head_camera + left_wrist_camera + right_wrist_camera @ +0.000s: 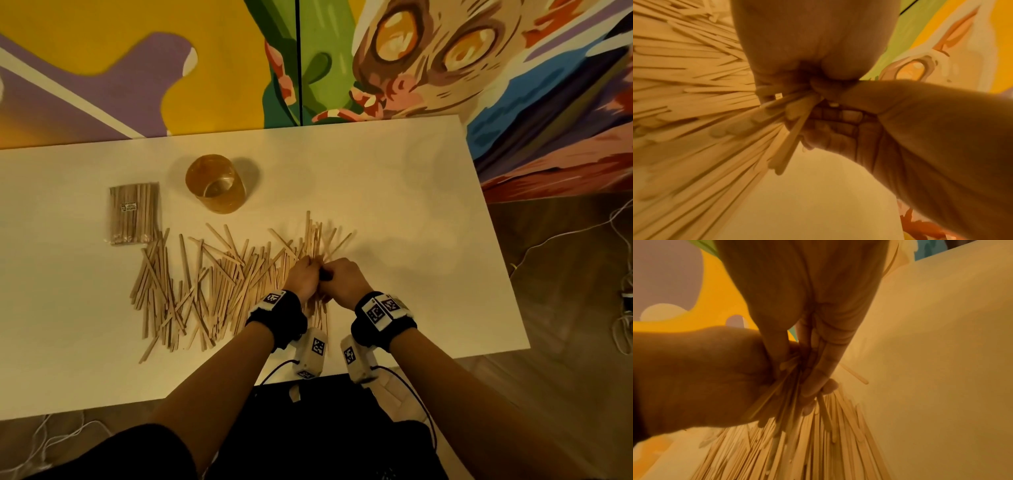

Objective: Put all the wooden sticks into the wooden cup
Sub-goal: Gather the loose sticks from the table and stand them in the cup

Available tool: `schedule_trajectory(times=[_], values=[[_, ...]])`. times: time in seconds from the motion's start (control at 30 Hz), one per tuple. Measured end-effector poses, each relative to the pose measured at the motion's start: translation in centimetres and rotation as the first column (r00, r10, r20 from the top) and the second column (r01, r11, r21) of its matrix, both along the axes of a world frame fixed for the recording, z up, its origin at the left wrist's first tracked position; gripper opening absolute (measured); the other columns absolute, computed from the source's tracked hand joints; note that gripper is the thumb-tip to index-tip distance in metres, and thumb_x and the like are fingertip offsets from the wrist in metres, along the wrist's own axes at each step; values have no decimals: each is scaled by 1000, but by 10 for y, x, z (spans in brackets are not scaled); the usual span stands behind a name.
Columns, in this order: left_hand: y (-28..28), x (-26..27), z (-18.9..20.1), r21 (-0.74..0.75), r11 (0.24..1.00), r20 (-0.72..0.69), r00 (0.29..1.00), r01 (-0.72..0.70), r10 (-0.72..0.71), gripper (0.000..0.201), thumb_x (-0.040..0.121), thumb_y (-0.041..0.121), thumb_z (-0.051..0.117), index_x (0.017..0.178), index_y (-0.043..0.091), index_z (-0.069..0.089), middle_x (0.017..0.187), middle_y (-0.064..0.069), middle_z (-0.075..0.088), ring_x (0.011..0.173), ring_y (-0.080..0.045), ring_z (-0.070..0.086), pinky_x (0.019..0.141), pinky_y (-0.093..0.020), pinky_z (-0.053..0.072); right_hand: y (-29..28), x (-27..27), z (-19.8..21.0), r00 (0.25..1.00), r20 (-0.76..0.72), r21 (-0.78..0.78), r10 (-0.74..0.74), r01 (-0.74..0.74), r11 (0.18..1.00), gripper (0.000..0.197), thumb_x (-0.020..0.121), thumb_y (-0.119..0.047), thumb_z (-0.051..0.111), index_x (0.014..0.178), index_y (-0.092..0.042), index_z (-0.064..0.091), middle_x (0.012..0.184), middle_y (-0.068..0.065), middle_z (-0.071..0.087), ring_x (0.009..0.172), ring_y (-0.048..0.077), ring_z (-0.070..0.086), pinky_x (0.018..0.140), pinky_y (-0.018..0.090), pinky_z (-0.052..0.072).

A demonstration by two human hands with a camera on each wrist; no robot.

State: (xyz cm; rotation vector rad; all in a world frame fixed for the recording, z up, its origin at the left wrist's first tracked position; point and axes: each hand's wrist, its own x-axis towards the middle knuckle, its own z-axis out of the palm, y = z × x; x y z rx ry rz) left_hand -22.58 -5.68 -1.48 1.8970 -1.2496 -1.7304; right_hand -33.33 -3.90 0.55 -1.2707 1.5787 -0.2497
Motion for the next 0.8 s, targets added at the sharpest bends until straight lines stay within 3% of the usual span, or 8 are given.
schedule_trajectory(times=[0.13,0.23,0.33,0.4,0.6,0.7,0.8], values=[[0,7,-5,11,992,-141,982,-124,124,28,101,30,44,84,11,55,80,-14,61,73,-30,59,71,-45,48,1,1,6,997,-3,-32,79,-79,996,16,81,-8,57,71,-3,69,64,12,69,59,24,68,56,25,52],[1,7,-4,1,982,-158,969,-190,188,26,101,27,44,84,11,57,78,-8,60,76,-25,58,74,-40,46,-3,4,7,991,-88,-99,102,-111,989,19,79,-6,60,61,-1,65,55,11,60,60,32,65,57,33,51],[5,7,-6,14,961,-184,944,-276,274,28,97,31,47,85,8,58,76,-10,60,72,-24,57,69,-38,45,-3,6,3,987,-147,-143,64,-85,986,37,81,-15,62,47,-18,48,51,7,53,59,34,63,58,39,53],[6,10,-3,19,947,-186,929,-321,319,29,97,29,47,84,5,56,73,-13,58,67,-24,55,63,-34,44,-1,8,1,985,-164,-168,46,-74,983,46,87,-26,60,45,-22,41,53,9,54,57,32,61,55,37,48],[3,23,10,93,900,-301,849,-426,434,19,101,13,45,82,12,52,64,-1,50,58,-15,48,54,-25,42,4,17,12,983,-12,-203,184,-183,962,21,88,-15,62,71,-3,67,65,7,62,59,16,53,56,24,39],[3,32,16,108,898,-333,836,-426,436,24,101,11,43,79,14,53,66,-4,48,61,-17,47,57,-28,40,4,22,15,971,11,-213,240,-232,949,19,88,-14,63,78,0,69,73,13,67,63,18,55,59,28,40],[3,39,12,111,905,-372,827,-412,422,22,100,14,48,79,12,56,70,-6,52,67,-19,51,63,-31,42,0,28,14,961,5,-198,277,-271,942,20,88,-14,62,74,0,65,67,7,59,61,18,51,58,29,38]])
